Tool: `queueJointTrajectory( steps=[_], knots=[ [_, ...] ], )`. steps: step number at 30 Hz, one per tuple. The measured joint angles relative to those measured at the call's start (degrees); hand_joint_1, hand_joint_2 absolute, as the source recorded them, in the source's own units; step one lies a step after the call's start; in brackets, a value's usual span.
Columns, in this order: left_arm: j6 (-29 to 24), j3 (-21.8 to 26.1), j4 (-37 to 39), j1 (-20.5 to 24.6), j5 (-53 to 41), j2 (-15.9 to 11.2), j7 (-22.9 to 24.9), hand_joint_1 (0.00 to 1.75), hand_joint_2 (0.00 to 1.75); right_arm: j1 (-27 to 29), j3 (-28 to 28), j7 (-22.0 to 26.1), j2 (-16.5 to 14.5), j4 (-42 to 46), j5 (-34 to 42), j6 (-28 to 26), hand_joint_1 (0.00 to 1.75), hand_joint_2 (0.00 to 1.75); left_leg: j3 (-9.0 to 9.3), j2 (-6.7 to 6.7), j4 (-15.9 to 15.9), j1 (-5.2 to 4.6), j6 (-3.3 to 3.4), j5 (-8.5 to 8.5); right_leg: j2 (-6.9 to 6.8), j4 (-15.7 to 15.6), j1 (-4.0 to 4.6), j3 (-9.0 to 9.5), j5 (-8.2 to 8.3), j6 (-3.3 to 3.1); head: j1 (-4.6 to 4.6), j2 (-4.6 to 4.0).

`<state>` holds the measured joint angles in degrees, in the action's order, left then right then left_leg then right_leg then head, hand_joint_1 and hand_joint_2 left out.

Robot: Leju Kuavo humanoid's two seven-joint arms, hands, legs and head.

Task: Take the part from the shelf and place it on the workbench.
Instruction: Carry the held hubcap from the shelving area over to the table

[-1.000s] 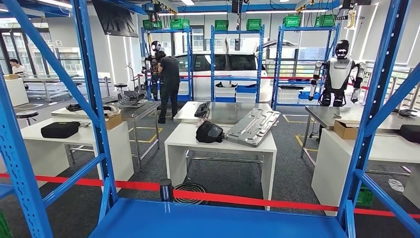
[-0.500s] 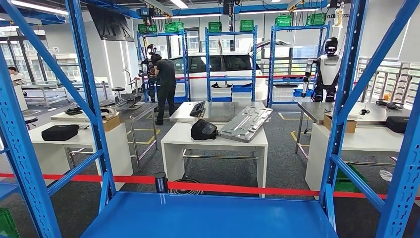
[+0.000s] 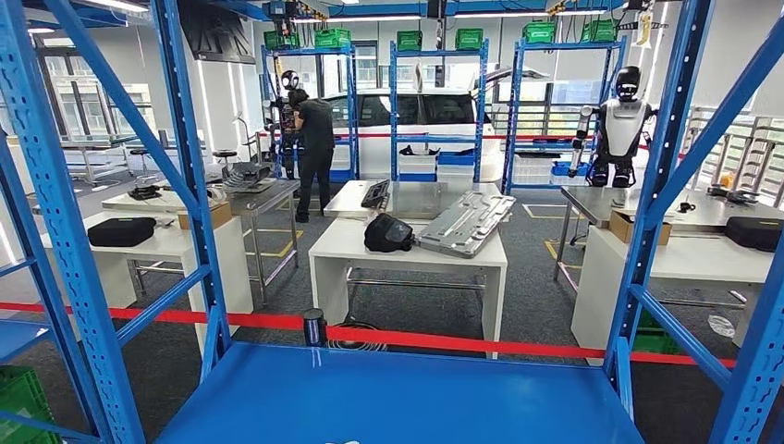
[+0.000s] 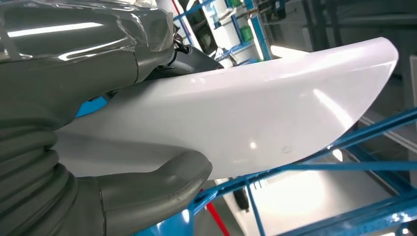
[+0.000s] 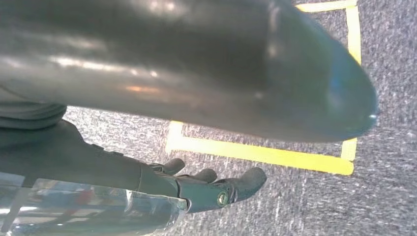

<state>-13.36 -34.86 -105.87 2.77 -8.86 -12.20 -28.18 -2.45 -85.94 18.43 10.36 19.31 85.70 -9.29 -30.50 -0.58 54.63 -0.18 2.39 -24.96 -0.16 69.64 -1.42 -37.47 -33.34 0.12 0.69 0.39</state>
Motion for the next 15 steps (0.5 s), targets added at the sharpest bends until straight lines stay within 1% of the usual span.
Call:
queueJointTrajectory(
  steps=[1, 2, 3, 4, 5, 6, 7, 9, 10, 11, 12, 13, 14, 15],
  knots=[
    [0.1, -0.04, 0.04, -0.08, 0.15, -0.01, 0.01, 1.75, 1.75, 0.04, 0.0, 0.0, 0.13, -0.01, 0.0, 0.01, 0.0, 0.0, -0.41, -0.01, 0.1, 0.0, -0.05, 0.2, 0.0, 2.83, -0.02, -1.13, -1.0, 0.18, -0.03, 0.0],
    [0.14, -0.07, 0.05, -0.1, 0.23, -0.02, 0.01, 1.75, 1.75, 0.08, 0.0, 0.0, 0.25, -0.02, 0.0, 0.02, 0.0, 0.0, -0.8, 0.0, 0.29, 0.04, -0.14, 0.38, 0.0, 3.57, -0.06, -1.22, -1.07, 0.59, -0.05, 0.0],
    [0.16, -0.1, 0.07, -0.11, 0.28, -0.02, 0.01, 1.75, 1.75, 0.08, 0.0, 0.0, 0.37, -0.03, 0.0, 0.02, 0.0, 0.0, -1.22, 0.0, 0.61, 0.15, -0.25, 0.5, -0.01, 1.9, -0.15, -0.1, -0.24, 1.18, -0.07, 0.0],
    [0.16, -0.11, 0.07, -0.11, 0.29, -0.02, 0.01, 1.75, 1.75, 0.07, 0.0, 0.01, 0.49, -0.05, 0.0, 0.02, 0.0, 0.0, -1.67, 0.01, 1.12, 0.28, -0.39, 0.53, -0.02, -1.94, -0.3, 2.09, 1.23, 1.82, -0.1, 0.0],
    [0.16, -0.11, 0.07, -0.11, 0.29, -0.02, 0.01, 1.75, 1.75, 0.03, 0.0, 0.0, 0.57, -0.07, 0.0, 0.03, 0.0, 0.0, -2.17, 0.01, 1.75, 0.38, -0.6, 0.5, -0.02, -5.92, -0.41, 4.25, 2.43, 2.16, -0.14, 0.0],
    [0.16, -0.1, 0.06, -0.09, 0.29, -0.02, 0.03, 1.75, 1.75, 0.02, 0.01, 0.01, 0.62, -0.07, 0.0, 0.05, 0.0, 0.0, -2.73, 0.03, 2.54, 0.33, -0.88, 0.41, 0.06, -9.17, -0.46, 5.79, 3.55, 2.27, -0.18, 0.0],
    [0.15, -0.1, 0.05, -0.07, 0.29, -0.02, 0.05, 1.75, 1.75, 0.0, 0.01, 0.01, 0.62, -0.07, 0.0, 0.07, 0.0, 0.0, -3.24, 0.07, 3.19, 0.24, -1.19, 0.38, 0.14, -10.87, -0.44, 6.48, 4.18, 2.06, -0.16, 0.0],
    [0.15, -0.1, 0.03, -0.05, 0.29, -0.03, 0.1, 1.75, 1.75, 0.01, 0.02, 0.0, 0.62, -0.08, 0.0, 0.12, 0.0, 0.0, -3.91, 0.13, 3.89, 0.11, -1.77, 0.57, 0.3, -10.85, -0.2, 5.98, 4.76, 1.22, -0.08, 0.0],
    [0.14, -0.11, 0.03, -0.06, 0.29, -0.03, 0.09, 1.75, 1.75, 0.01, 0.02, -0.01, 0.62, -0.09, 0.0, 0.18, 0.0, 0.0, -4.14, 0.16, 3.96, 0.24, -2.0, 0.73, 0.28, -10.64, -0.21, 5.63, 5.01, 0.74, -0.03, 0.0],
    [0.13, -0.11, 0.03, -0.06, 0.29, -0.03, 0.1, 1.75, 1.75, 0.01, 0.02, 0.0, 0.63, -0.09, 0.0, 0.24, 0.0, 0.0, -4.44, 0.2, 4.32, 0.38, -2.27, 0.33, 0.24, -10.62, -0.23, 5.35, 5.36, 0.24, 0.02, -0.01],
    [0.12, -0.1, 0.03, -0.05, 0.27, -0.04, 0.1, 1.75, 1.75, -0.01, 0.02, -0.01, 0.65, -0.1, 0.0, 0.3, 0.0, 0.0, -4.98, 0.26, 5.46, 0.52, -2.57, -0.89, 0.21, -10.64, -0.3, 4.99, 5.81, -0.25, 0.1, -0.02],
    [0.11, -0.09, 0.04, -0.03, 0.24, -0.03, 0.11, 1.75, 1.75, -0.02, 0.03, -0.01, 0.68, -0.1, 0.0, 0.34, 0.0, 0.0, -5.83, 0.31, 7.67, 0.64, -2.85, -2.92, 0.17, -10.66, -0.35, 4.51, 6.29, -0.65, 0.15, -0.03],
    [0.1, -0.09, 0.04, -0.01, 0.16, -0.03, 0.12, 1.75, 1.75, -0.04, 0.03, -0.01, 0.72, -0.11, 0.0, 0.35, 0.0, 0.0, -6.92, 0.35, 10.99, 0.71, -3.09, -5.54, 0.15, -10.65, -0.27, 4.02, 6.78, -0.92, 0.24, -0.04],
    [0.09, -0.09, 0.04, 0.0, 0.08, -0.02, 0.13, 1.75, 1.75, -0.03, 0.04, -0.01, 0.75, -0.12, 0.0, 0.35, 0.0, 0.0, -8.02, 0.36, 14.85, 0.78, -3.23, -8.07, 0.14, -10.63, -0.15, 3.37, 7.29, -1.05, 0.28, -0.04]
  ],
)
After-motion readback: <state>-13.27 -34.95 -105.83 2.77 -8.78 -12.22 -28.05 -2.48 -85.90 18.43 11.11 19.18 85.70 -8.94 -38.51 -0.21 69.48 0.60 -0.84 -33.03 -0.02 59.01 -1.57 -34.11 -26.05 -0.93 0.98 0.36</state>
